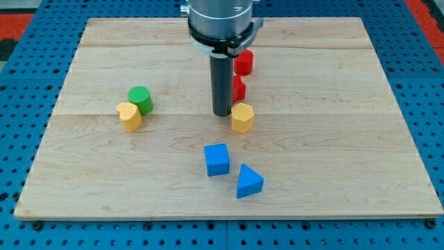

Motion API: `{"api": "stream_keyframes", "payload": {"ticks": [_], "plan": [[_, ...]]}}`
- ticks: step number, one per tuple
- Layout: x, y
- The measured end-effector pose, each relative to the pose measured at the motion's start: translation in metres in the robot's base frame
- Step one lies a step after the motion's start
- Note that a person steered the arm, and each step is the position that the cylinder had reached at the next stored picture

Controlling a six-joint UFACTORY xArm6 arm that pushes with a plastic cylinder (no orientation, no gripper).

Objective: Push the red star close to the top side of the hexagon

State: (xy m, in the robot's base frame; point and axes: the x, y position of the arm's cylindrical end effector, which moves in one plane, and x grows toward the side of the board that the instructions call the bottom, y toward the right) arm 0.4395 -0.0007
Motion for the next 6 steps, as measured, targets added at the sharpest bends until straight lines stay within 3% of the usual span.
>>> {"api": "stream_keyframes", "payload": {"ticks": [1, 4, 5, 6], "plan": [[-0.020, -0.009], [-0.040, 0.113], [-0.089, 0.134], [-0.115, 0.079]]}}
